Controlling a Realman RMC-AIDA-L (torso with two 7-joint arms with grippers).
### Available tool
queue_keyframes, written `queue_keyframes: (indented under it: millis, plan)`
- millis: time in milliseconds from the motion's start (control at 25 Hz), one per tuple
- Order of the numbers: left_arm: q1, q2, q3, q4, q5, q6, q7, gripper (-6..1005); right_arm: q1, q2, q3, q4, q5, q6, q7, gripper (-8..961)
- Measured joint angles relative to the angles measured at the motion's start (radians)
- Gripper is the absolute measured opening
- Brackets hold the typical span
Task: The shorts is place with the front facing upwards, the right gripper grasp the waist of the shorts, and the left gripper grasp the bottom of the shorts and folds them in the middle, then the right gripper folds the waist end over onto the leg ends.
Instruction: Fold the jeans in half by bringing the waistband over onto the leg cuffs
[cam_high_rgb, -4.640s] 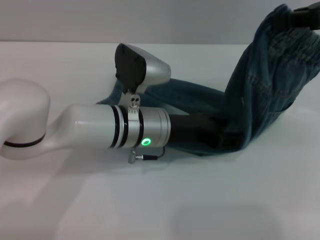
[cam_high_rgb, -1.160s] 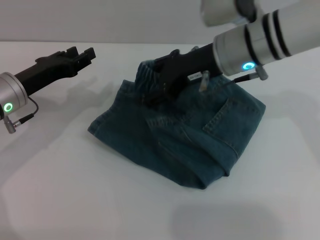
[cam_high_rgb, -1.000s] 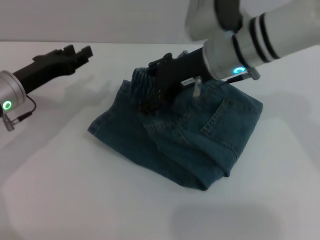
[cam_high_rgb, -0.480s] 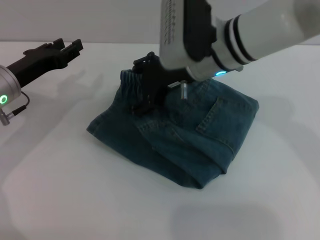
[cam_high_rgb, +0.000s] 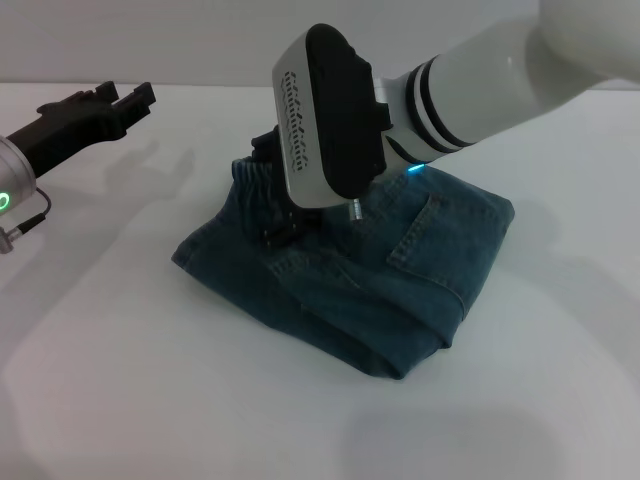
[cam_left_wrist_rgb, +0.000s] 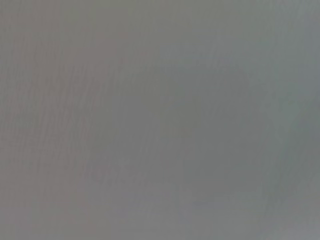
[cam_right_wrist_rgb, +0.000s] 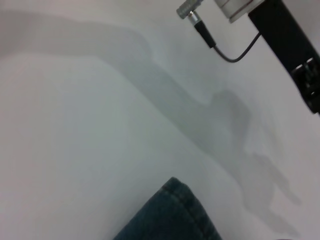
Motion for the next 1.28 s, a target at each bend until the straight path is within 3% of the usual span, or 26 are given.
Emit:
queue_keyframes:
  millis: [320,600,800,1280]
  plan:
    - [-0.008,0.000,-0.008,-0.020,0.000,0.000,0.000,565,-0.002,0.005,-0.023,-0.005,-0.002,0.074,0.026,733]
    - [-0.008,0.002,-0.008,-0.020,0.000,0.000,-0.006,564,-0.047,-0.001,0.008,-0.104,-0.001,0.050,0.126,733]
    - [-0.010,0.002,-0.013,-0.020,-0.001,0.000,-0.005,564,-0.045,-0.004,0.092,-0.105,-0.004,-0.038,0.220,732]
    - [-0.016,0.001,-0.020,-0.022,-0.001,0.000,-0.004,563,-0.011,-0.019,0.409,-0.131,-0.011,-0.346,0.445,732]
